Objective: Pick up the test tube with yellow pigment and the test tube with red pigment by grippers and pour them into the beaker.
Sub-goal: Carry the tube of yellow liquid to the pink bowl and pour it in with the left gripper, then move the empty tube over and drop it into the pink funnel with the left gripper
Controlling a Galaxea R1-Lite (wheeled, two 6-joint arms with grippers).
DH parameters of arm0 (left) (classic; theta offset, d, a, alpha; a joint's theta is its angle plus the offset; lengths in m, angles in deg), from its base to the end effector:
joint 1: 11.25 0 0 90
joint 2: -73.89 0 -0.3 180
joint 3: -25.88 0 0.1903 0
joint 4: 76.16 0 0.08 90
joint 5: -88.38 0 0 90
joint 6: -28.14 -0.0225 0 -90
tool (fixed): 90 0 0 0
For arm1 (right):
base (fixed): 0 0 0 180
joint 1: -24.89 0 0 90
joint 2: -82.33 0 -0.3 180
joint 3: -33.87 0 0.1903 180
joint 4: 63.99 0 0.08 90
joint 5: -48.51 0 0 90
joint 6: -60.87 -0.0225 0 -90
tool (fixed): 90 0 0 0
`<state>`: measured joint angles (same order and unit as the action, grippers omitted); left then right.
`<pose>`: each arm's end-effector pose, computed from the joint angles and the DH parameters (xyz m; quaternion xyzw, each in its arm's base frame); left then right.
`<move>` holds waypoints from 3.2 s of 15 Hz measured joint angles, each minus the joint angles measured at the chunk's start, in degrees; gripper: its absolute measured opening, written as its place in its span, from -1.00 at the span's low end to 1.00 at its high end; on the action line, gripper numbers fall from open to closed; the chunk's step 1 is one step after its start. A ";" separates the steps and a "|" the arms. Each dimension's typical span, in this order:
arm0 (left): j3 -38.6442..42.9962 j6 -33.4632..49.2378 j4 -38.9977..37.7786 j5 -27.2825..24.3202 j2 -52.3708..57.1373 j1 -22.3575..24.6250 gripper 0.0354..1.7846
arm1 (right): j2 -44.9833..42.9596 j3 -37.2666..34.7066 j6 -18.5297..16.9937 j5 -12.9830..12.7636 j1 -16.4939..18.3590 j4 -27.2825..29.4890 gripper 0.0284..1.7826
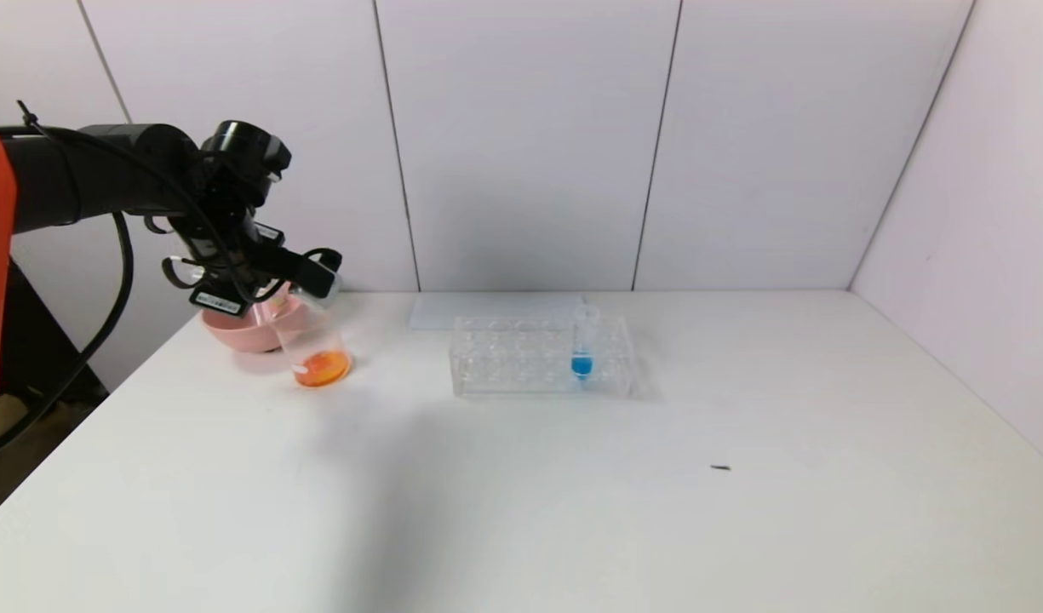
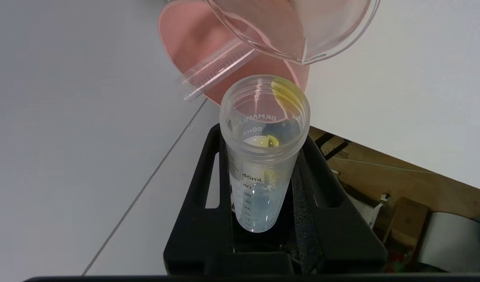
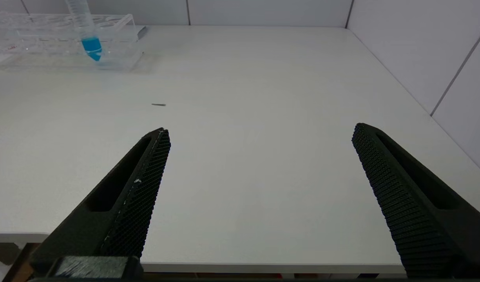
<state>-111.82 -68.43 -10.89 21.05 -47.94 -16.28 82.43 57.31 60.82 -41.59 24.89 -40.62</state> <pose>0.4060 -0.0270 0.2304 0.7367 0.3740 -0.2102 0.5227 -0.0228 0.0000 0.0759 0.0004 0.0003 -0.0009 1.0000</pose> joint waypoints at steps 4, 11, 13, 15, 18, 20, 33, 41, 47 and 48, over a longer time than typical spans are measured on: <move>0.00 4.55 0.18 -2.58 0.56 0.88 -0.52 | 0.00 0.00 0.02 0.00 0.00 0.00 0.91; 0.39 10.65 1.01 -10.72 1.50 2.06 -0.52 | 0.00 0.00 0.00 0.00 0.00 0.00 0.91; 0.39 12.45 1.38 -13.18 1.79 2.47 -0.52 | 0.00 0.00 0.05 0.00 0.00 0.00 0.91; 0.34 13.06 1.90 -14.08 2.04 2.86 -0.52 | 0.00 0.00 0.02 0.00 0.00 0.00 0.91; 0.34 15.74 2.56 -16.87 2.21 3.33 -0.52 | 0.00 0.00 0.00 0.00 0.00 0.00 0.91; 0.37 16.94 3.02 -18.21 2.45 3.72 -0.52 | 0.00 0.00 0.02 0.00 0.00 0.00 0.91; 0.52 33.18 3.00 -28.95 3.28 5.19 -0.52 | 0.00 0.02 0.00 0.00 0.00 0.00 0.91; 2.68 47.15 2.52 -37.89 5.29 7.12 -0.52 | 0.00 0.02 0.02 0.00 0.00 0.00 0.91; 11.52 55.83 -11.67 -38.38 9.02 9.02 -0.52 | 0.00 0.02 0.02 0.00 0.00 0.00 0.91; 13.53 58.69 -15.38 -38.44 9.76 9.22 -0.52 | 0.00 0.02 0.02 0.00 0.00 0.00 0.91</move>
<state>-98.29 -9.75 -26.28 -17.38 -38.18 -7.07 82.43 57.34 60.85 -41.59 24.89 -40.62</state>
